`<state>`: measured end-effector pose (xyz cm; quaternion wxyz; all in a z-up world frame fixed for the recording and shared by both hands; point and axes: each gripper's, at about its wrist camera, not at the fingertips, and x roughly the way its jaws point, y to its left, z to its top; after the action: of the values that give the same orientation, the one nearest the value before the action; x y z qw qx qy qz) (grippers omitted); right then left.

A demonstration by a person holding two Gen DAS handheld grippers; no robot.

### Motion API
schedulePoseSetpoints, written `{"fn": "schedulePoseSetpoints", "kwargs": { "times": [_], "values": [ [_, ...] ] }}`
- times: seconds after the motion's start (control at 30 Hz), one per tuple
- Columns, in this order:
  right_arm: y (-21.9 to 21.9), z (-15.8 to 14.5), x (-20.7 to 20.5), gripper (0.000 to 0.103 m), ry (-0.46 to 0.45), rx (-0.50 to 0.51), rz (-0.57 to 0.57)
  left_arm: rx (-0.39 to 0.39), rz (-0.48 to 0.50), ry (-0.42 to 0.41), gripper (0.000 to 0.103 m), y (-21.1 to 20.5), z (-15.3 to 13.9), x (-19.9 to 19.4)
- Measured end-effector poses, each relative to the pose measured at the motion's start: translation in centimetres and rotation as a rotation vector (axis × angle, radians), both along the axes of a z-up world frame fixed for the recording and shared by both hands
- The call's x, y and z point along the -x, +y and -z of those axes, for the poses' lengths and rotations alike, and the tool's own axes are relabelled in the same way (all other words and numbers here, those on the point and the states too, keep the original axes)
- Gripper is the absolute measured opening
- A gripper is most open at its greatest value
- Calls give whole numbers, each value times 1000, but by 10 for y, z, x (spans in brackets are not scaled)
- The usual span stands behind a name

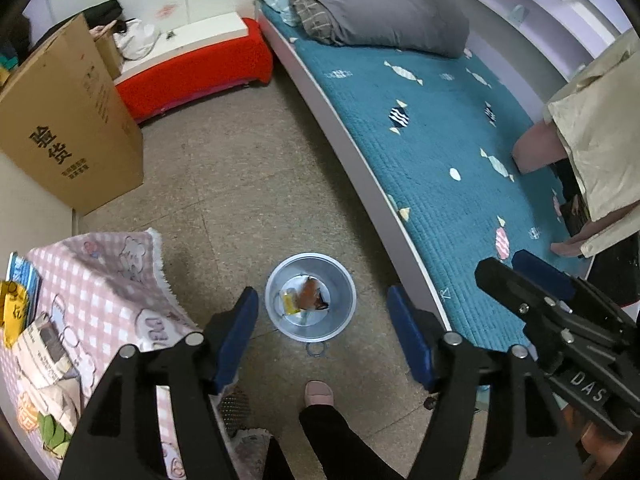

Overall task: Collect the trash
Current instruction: 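Move both open tools back to the table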

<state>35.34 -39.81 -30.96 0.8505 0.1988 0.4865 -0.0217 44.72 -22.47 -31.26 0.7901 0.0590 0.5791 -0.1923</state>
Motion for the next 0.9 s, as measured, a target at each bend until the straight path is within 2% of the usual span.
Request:
{"fn": "schedulePoseSetpoints", "kwargs": {
  "times": [0.13, 0.33, 0.57, 0.63, 0.77, 0.9],
  "values": [
    [29, -3, -4, 62, -5, -1, -44, 2, -48, -12, 67, 31, -7, 4],
    [95, -9, -10, 63, -16, -2, -148, 8, -159, -41, 67, 107, -20, 17],
    [205, -12, -10, 63, -22, -15, -297, -1, -306, -79, 67, 232, -35, 43],
    [244, -10, -6, 64, -19, -23, -341, -18, -329, -81, 67, 261, -33, 50],
    [296, -2, 0, 64, -2, -36, -390, -63, -367, -56, 67, 326, -20, 68],
    [347, 10, 11, 64, 19, -46, -417, -88, -352, -24, 67, 374, -4, 85]
  ]
}}
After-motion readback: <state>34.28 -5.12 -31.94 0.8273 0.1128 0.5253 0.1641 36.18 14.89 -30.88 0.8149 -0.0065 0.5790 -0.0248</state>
